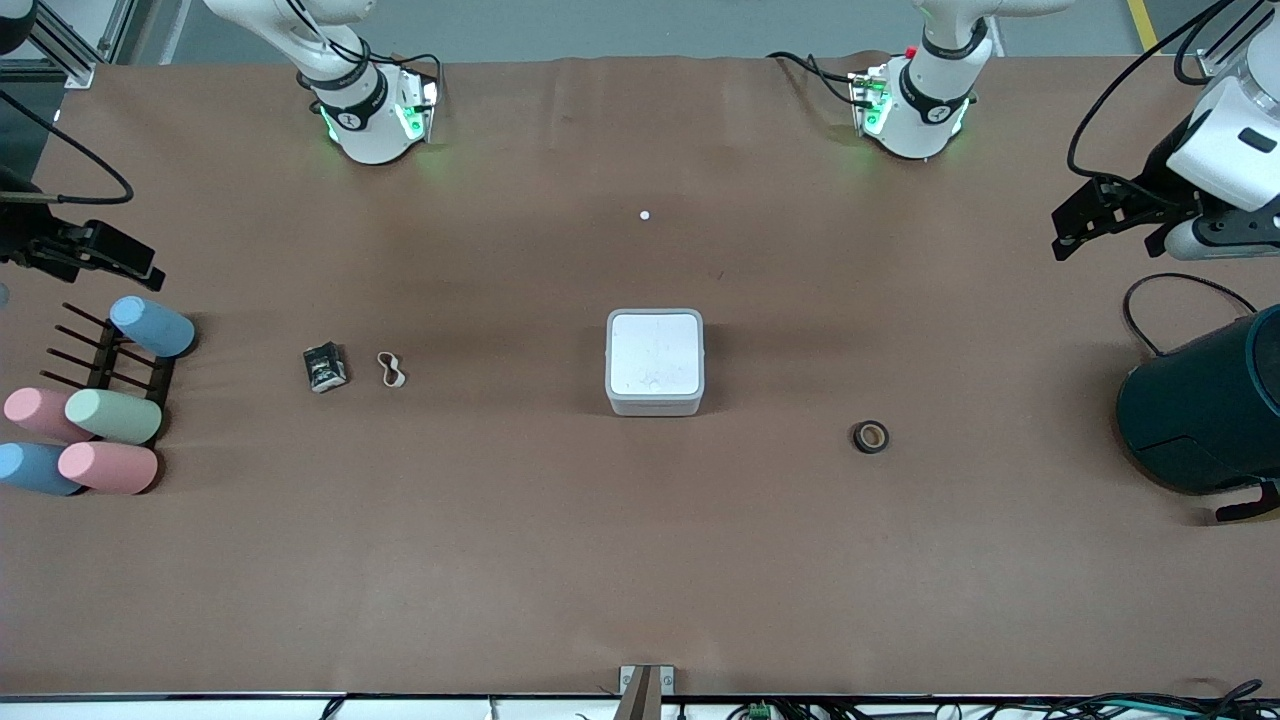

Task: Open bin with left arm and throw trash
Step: 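Reach the left gripper to the white bin lid while the right gripper moves out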

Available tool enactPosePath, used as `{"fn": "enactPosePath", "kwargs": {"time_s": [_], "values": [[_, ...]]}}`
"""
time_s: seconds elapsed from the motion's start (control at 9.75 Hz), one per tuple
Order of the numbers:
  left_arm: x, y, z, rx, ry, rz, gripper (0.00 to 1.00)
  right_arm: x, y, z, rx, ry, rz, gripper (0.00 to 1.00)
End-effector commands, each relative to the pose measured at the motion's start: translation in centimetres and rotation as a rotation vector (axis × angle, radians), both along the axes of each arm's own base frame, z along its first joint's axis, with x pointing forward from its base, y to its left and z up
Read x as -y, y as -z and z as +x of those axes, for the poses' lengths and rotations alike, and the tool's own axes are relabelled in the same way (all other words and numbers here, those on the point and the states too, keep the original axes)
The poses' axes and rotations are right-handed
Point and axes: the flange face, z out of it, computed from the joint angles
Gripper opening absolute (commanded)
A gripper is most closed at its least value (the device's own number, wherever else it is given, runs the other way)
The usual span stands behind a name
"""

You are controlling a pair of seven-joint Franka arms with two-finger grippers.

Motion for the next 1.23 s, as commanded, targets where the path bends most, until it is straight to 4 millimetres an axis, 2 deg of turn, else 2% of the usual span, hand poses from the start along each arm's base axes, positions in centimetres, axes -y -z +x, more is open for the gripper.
{"fn": "enactPosePath", "kwargs": {"time_s": [0.0,0.21,0.31,0.41,0.51,0.62,0.72,0.82,0.92,1.03,1.13], "values": [[0.1,-0.4,0.1,-0.008,0.006,-0.008,1.0,-0.5,-0.6,-0.5,0.002,0.002,0.002,1.0],[0.7,0.9,0.8,-0.037,0.018,-0.007,1.0,-0.4,-0.8,-0.6,0.002,0.001,0.002,1.0],[4.2,3.0,0.6,-0.11,0.071,0.009,1.0,0.1,-0.4,-0.4,-0.001,0.005,0.002,1.0],[6.6,3.2,0.1,-0.123,0.12,0.015,1.0,1.1,0.6,0.1,-0.01,0.007,0.001,1.0],[10.6,5.7,0.2,-0.167,0.19,0.013,0.9,2.6,3.3,1.5,-0.029,0.005,0.004,1.0],[16.0,8.8,1.6,-0.175,0.276,-0.002,0.51,3.1,6.5,2.0,-0.047,0.006,0.006,1.0],[21.2,12.7,3.5,-0.182,0.33,-0.028,0.29,3.9,9.8,2.3,-0.038,0.019,0.005,1.0],[26.6,16.4,4.7,-0.166,0.361,-0.058,0.11,3.9,14.9,3.0,-0.023,0.022,0.003,1.0],[32.6,20.8,4.3,-0.135,0.391,-0.091,0.0,3.7,19.7,2.9,-0.018,0.02,0.001,1.0],[36.6,24.1,3.9,-0.077,0.367,-0.133,0.0,3.6,24.1,2.0,-0.028,0.022,0.001,0.99],[38.6,27.3,3.7,-0.067,0.332,-0.161,0.0,3.3,28.5,1.0,-0.014,0.017,-0.003,0.97]]}}
